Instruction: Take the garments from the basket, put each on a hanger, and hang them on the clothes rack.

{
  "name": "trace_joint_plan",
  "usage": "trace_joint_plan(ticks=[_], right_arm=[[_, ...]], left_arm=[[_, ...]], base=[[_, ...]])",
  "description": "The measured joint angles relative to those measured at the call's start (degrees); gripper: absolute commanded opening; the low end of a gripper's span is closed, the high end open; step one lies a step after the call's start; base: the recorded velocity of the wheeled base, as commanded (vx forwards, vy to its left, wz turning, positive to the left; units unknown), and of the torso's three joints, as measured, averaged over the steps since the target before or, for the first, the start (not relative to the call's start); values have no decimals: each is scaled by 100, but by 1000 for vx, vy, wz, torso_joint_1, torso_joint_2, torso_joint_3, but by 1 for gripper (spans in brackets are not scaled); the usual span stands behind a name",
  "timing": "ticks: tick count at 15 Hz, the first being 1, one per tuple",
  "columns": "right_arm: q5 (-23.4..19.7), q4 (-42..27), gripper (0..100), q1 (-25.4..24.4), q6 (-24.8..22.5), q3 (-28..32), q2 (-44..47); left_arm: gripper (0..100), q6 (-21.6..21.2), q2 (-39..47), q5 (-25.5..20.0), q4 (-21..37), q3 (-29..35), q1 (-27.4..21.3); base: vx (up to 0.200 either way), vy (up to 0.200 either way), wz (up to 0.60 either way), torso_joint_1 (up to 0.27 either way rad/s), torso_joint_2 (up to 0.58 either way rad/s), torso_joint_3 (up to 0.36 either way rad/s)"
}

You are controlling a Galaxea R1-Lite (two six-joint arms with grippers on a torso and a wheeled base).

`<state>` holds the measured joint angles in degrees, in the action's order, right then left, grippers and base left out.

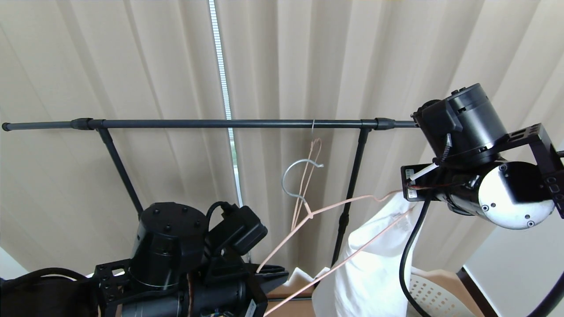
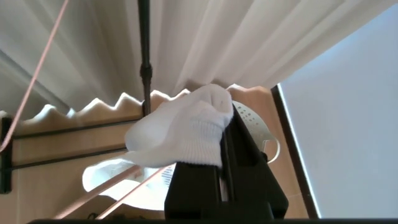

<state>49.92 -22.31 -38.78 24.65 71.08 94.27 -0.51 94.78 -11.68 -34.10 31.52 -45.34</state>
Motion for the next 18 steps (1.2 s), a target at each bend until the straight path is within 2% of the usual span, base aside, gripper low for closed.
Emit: trace_joint_plan(ticks=[2, 8, 10, 12, 14, 16, 18], right_arm=[[350, -2, 0, -105, 0, -33, 30], [490, 4, 0, -523, 23, -57, 145], [495, -5, 0, -629, 318, -59, 189], [495, -5, 0, -708, 364, -59, 221], [488, 1, 0, -733, 384, -39, 236], [474, 151, 0, -634, 435, 33, 243], [473, 195, 0, -457, 436, 57, 243]], left_arm=[[0, 67, 150, 191, 2, 141, -20], [0, 84, 400, 413, 2, 408, -28], [0, 94, 474, 662, -2, 474, -33], [0, 87, 517, 725, 2, 511, -35], [0, 87, 538, 848, 0, 516, -37], [0, 111, 527, 1302, -2, 430, -30], [0, 240, 417, 1381, 0, 299, -17]], base=[[0, 0, 0, 0, 0, 0], [0, 0, 0, 0, 0, 0], [0, 0, 0, 0, 0, 0], [0, 0, 0, 0, 0, 0], [0, 0, 0, 0, 0, 0], [0, 0, 0, 0, 0, 0], [0, 0, 0, 0, 0, 0]])
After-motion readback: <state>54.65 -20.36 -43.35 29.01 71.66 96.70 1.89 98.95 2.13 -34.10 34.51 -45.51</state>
